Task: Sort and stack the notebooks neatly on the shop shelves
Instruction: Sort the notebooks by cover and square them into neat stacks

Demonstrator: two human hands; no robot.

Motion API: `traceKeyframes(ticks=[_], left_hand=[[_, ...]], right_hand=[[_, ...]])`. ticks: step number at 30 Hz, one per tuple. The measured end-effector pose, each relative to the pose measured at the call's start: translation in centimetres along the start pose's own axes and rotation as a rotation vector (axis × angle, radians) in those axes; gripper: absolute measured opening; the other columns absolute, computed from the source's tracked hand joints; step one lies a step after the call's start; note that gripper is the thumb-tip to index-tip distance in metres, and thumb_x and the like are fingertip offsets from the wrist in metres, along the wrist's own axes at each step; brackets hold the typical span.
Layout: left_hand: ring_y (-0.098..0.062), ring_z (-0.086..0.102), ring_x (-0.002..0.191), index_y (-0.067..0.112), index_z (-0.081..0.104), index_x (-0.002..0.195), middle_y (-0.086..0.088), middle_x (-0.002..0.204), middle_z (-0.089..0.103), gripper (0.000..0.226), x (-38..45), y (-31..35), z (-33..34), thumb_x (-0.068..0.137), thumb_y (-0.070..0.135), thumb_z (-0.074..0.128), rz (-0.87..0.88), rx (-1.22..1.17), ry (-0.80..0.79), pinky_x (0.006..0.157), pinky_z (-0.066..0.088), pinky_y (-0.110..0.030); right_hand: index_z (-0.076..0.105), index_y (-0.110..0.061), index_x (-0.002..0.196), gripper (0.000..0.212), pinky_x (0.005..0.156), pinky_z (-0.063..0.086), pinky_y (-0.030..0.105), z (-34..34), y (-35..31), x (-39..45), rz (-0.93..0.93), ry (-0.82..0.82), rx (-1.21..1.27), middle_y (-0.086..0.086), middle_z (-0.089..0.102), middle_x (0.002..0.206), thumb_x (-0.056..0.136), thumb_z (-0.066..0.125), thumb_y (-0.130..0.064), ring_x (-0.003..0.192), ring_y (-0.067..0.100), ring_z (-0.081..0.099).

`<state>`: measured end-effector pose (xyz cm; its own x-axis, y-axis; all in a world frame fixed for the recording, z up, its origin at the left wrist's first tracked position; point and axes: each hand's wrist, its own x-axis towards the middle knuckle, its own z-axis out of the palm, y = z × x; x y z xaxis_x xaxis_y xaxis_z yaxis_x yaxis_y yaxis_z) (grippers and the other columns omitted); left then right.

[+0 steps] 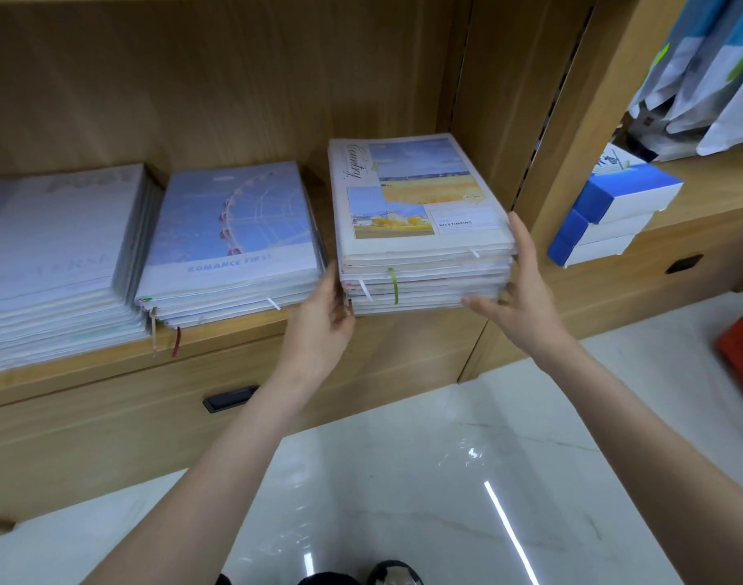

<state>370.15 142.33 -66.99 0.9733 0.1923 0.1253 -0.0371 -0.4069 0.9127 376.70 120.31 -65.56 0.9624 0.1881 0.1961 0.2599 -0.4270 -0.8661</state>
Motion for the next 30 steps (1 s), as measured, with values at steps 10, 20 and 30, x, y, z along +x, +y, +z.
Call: traceKeyframes(ticks=[10,20,30], left_hand=[[-0.006,0.056,0.106,0.007,0.049,0.132,0.007,0.112,0.057,0.052,0.3,-1.2,1.3,0.085,-0.016,0.050,-0.040,-0.033,0.116,0.093,0.041,-0.010],[-0.017,0.060,0.104,0.013,0.056,0.127,-0.003,0.110,0.066,0.046,5.6,0.3,3.9,0.087,-0.009,0.050,-0.013,0.118,0.357,0.090,0.042,-0.022],[-0.016,0.055,0.115,0.011,0.039,0.140,-0.001,0.122,0.058,0.058,6.1,-0.6,4.2,0.087,-0.009,0.052,-0.073,-0.020,0.127,0.100,0.042,-0.026]], right_hand=[[0.045,-0.009,0.127,0.049,0.093,0.051,0.034,2.6,0.1,-0.7,0.402,0.105,0.744,0.008,0.061,0.122,0.083,0.067,-0.006,0.110,0.022,0.061],[0.044,-0.014,0.109,0.034,0.078,0.054,0.024,1.4,-3.1,6.4,0.488,0.238,0.697,0.003,0.058,0.106,0.085,0.068,-0.014,0.101,0.023,0.060],[0.049,-0.007,0.118,0.027,0.100,0.046,0.034,0.8,-0.3,6.1,0.517,0.161,0.704,0.009,0.058,0.119,0.092,0.056,-0.008,0.109,0.025,0.058]])
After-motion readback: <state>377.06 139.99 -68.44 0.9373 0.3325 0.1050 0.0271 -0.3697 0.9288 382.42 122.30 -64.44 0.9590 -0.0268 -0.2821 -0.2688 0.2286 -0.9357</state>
